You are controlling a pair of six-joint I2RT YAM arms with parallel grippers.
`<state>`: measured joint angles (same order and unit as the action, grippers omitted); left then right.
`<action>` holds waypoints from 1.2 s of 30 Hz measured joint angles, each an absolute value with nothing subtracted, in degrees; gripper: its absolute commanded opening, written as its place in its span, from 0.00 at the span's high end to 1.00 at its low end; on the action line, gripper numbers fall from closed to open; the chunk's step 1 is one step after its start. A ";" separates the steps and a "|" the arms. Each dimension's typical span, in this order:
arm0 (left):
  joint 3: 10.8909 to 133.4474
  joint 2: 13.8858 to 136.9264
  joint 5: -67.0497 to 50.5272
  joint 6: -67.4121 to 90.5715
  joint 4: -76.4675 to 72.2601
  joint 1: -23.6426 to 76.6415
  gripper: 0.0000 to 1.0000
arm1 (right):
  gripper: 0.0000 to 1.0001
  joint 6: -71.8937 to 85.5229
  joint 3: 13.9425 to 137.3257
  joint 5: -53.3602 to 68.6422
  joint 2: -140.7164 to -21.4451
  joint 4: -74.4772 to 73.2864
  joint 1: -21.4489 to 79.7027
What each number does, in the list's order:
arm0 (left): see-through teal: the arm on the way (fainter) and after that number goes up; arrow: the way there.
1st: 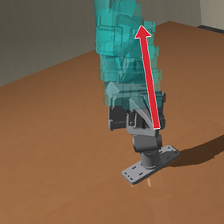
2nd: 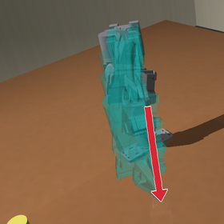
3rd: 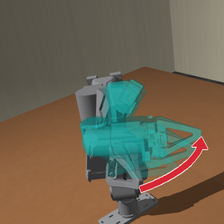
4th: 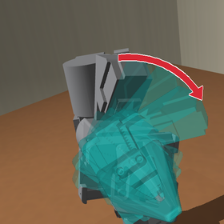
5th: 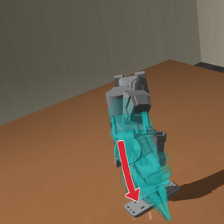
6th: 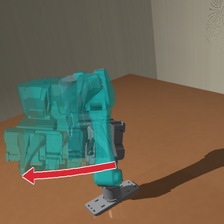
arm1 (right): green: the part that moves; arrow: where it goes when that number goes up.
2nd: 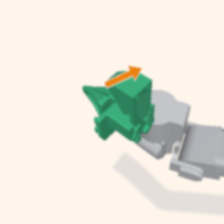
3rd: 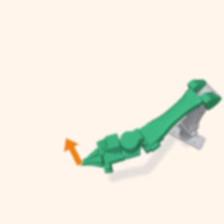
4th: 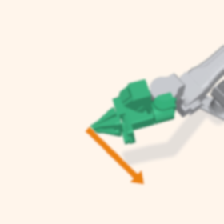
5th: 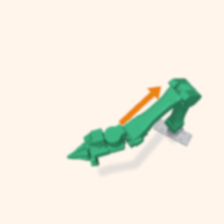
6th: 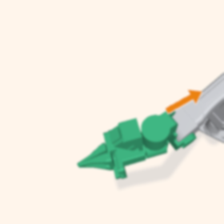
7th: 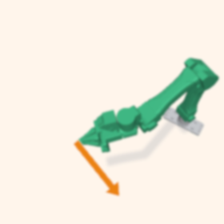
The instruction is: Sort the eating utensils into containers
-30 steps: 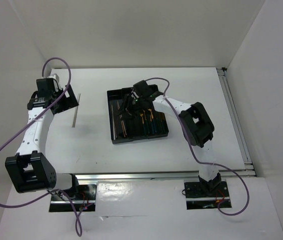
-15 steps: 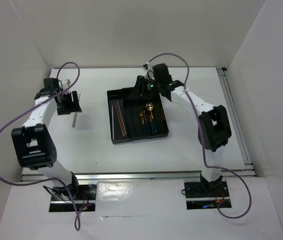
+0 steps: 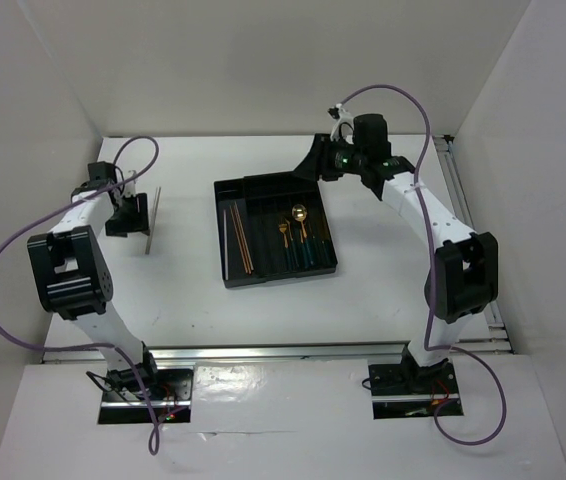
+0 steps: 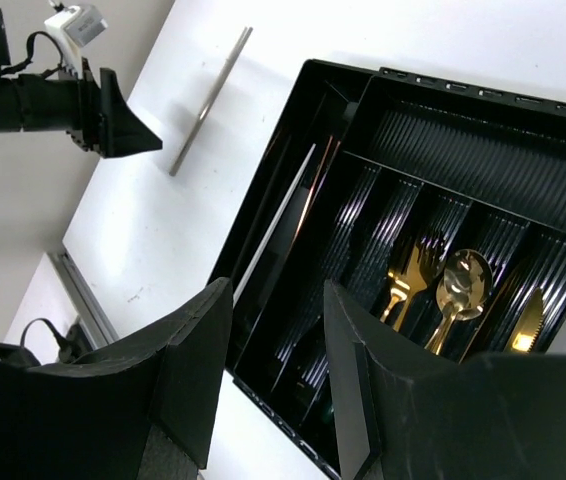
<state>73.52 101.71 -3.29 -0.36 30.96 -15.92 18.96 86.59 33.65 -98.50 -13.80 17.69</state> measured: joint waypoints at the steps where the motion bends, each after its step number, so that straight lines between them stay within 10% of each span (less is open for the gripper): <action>1: 73.52 102.17 -2.83 -0.71 30.81 -15.90 0.28 | 0.51 18.85 86.54 33.65 -98.50 -13.93 17.56; 36: 76.77 111.13 1.67 -1.32 27.40 -15.90 0.28 | 0.51 18.31 85.80 33.63 -98.52 -13.91 16.82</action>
